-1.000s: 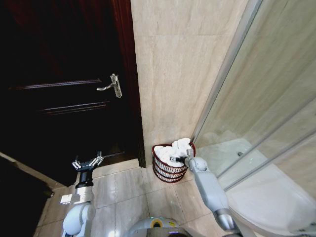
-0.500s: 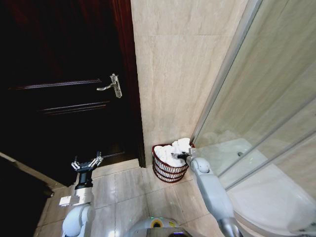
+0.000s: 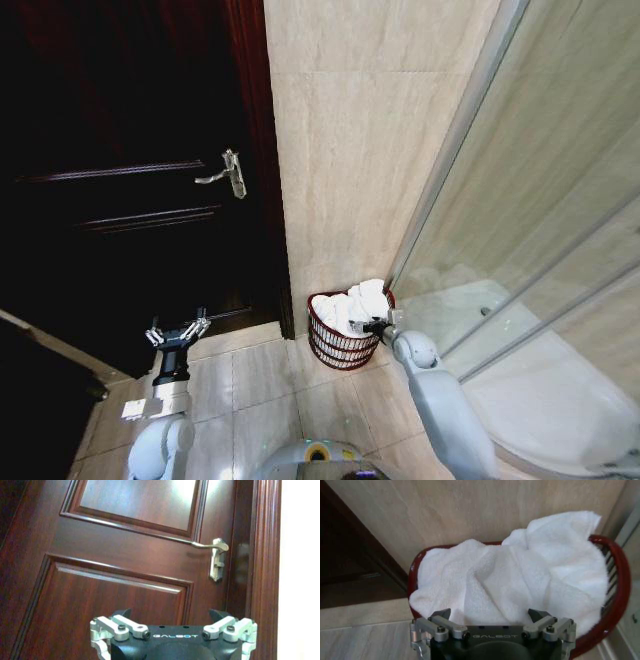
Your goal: Discard the used towel into the hamper.
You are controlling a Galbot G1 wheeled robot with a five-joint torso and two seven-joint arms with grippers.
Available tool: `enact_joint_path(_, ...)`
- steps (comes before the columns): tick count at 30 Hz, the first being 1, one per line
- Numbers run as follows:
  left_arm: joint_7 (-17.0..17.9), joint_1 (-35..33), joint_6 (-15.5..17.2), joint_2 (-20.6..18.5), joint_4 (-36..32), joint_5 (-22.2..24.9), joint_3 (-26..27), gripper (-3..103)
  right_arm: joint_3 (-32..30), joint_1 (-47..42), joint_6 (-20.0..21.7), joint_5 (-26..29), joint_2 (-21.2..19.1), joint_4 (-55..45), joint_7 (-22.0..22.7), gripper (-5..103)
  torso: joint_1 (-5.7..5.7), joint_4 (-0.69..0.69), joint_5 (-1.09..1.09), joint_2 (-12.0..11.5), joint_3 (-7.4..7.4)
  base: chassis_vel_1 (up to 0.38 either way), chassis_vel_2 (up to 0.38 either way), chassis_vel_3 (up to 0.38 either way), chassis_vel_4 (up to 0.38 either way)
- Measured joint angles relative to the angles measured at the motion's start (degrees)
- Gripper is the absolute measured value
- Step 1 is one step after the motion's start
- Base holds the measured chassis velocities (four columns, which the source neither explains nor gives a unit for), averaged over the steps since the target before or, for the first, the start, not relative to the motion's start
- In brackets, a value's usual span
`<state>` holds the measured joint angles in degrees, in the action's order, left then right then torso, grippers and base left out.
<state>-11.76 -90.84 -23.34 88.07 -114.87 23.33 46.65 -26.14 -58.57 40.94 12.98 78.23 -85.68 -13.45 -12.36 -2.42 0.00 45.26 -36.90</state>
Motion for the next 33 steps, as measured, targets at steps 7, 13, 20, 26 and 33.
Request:
enact_joint_path(7, -0.01, -0.04, 0.27, 0.39, -0.47, -0.24, 0.09, 100, 0.02, 4.13, 0.85, 1.31, 1.98, 6.43, 0.56, 100, 0.00, 0.00, 0.00, 0.00, 0.00, 0.000, 0.000, 0.000, 0.000)
enact_joint_path(13, -0.01, -0.17, 0.37, 0.42, -0.84, -0.25, 0.35, 100, -0.84, 7.12, 0.18, 0.06, 3.56, 12.53, 1.26, 100, 0.00, 0.01, 0.00, 0.00, 0.00, 0.000, 0.000, 0.000, 0.000)
enact_joint_path(20, 0.03, -0.77, 0.28, 0.30, -1.10, -0.10, 0.66, 100, -2.33, 9.16, -4.29, -3.52, 4.97, 20.08, 0.13, 100, 0.00, 0.01, -0.01, 0.01, 0.00, 0.000, 0.000, 0.000, 0.000)
enact_joint_path(26, 0.10, -1.16, 0.15, 0.17, -1.49, 0.16, 0.91, 100, -3.17, 9.15, -6.85, -5.18, 5.68, 21.76, -0.44, 100, 0.00, 0.00, -0.01, 0.01, 0.00, 0.000, 0.000, 0.000, 0.000)
enact_joint_path(33, 0.13, -1.35, -0.05, 0.29, -1.81, 0.24, 0.78, 100, -1.99, 7.64, -7.49, -4.08, 4.38, 14.51, 0.57, 100, 0.00, 0.02, 0.00, 0.01, -0.01, 0.000, 0.000, 0.000, 0.000)
